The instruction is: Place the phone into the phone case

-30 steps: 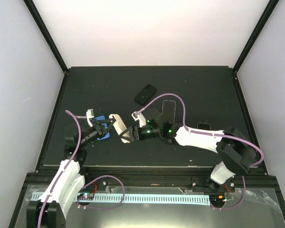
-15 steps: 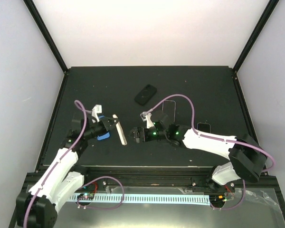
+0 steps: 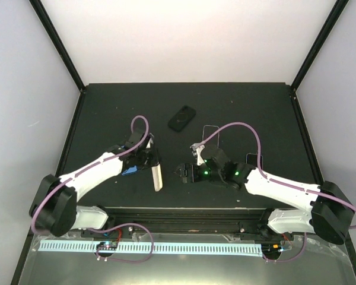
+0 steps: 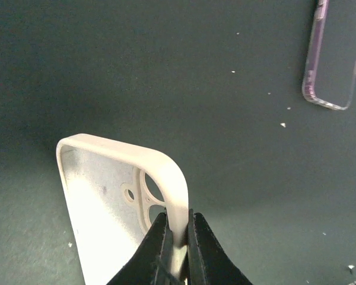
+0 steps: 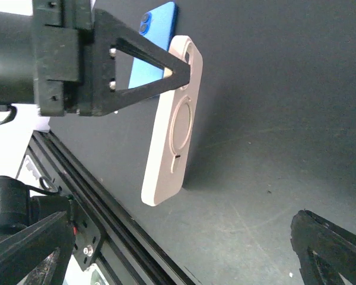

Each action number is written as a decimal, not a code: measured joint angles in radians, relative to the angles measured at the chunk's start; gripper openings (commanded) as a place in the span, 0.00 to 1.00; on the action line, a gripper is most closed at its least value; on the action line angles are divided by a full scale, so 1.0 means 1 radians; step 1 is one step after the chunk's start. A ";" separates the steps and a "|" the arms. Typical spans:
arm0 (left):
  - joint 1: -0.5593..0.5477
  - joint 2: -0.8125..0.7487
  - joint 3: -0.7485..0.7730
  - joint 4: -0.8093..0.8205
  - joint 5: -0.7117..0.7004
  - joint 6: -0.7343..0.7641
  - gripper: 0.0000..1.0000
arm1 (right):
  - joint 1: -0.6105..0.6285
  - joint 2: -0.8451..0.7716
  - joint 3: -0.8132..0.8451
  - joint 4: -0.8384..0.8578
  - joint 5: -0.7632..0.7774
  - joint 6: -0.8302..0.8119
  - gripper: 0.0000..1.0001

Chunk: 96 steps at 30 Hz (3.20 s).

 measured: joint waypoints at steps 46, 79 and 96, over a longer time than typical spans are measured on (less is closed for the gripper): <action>-0.029 0.108 -0.048 0.034 -0.129 0.016 0.98 | -0.452 0.042 -0.055 -0.406 0.237 -0.073 1.00; -0.029 0.135 -0.126 0.178 0.035 0.045 0.86 | -0.894 0.138 -0.102 -0.310 0.261 -0.107 1.00; -0.029 0.134 -0.127 0.212 0.097 0.039 0.86 | -0.853 0.135 -0.096 -0.340 0.185 -0.183 0.93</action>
